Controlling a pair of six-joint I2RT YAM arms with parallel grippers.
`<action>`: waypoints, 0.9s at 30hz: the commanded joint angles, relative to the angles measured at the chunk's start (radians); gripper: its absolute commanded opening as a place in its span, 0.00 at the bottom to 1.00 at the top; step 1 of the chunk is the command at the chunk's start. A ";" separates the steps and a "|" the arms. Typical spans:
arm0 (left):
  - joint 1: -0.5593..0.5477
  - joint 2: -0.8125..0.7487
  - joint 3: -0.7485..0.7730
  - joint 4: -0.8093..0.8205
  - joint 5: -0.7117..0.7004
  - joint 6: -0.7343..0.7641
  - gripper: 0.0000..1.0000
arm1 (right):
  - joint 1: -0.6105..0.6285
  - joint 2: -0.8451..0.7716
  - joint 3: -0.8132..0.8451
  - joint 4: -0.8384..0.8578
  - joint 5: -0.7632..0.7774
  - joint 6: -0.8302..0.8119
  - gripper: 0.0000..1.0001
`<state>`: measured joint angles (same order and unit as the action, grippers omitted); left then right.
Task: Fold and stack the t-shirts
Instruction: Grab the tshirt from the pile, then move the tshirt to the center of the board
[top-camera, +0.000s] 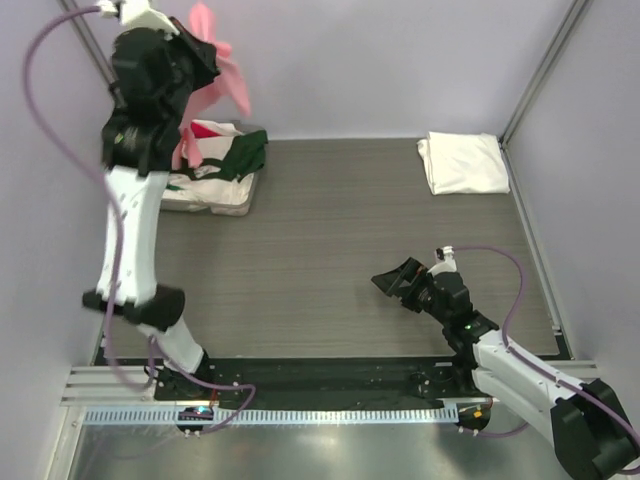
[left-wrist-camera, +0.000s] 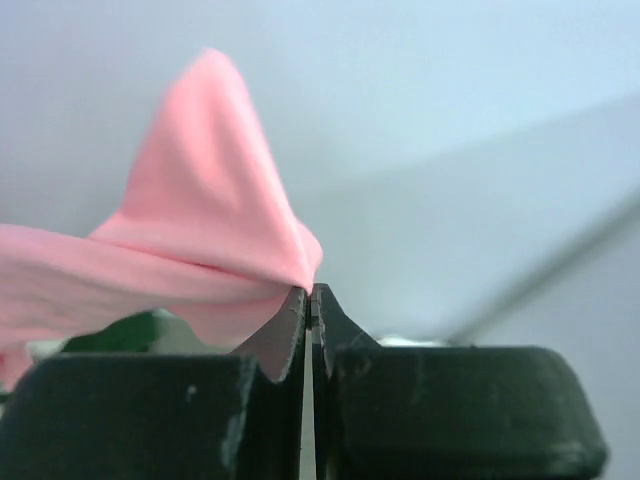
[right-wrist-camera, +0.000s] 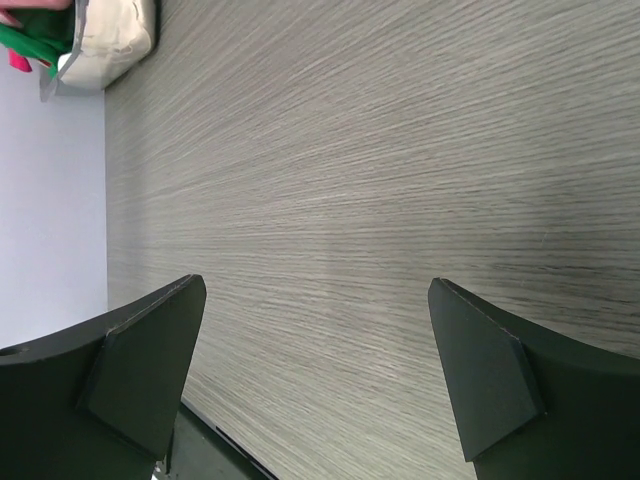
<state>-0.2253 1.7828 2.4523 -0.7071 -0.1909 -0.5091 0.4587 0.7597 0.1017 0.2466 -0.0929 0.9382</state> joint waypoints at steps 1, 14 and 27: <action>-0.136 -0.201 0.007 0.089 0.017 0.021 0.00 | -0.005 -0.033 0.016 0.016 -0.001 -0.004 1.00; -0.249 -0.419 -0.914 -0.102 0.327 -0.184 0.84 | -0.008 -0.407 0.356 -0.628 0.270 -0.087 1.00; -0.253 -0.931 -1.661 0.047 0.250 -0.342 0.81 | -0.008 -0.014 0.550 -0.906 0.257 -0.095 1.00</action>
<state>-0.4732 0.8600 0.8558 -0.7109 0.0315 -0.8143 0.4541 0.6613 0.7082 -0.5838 0.2157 0.8333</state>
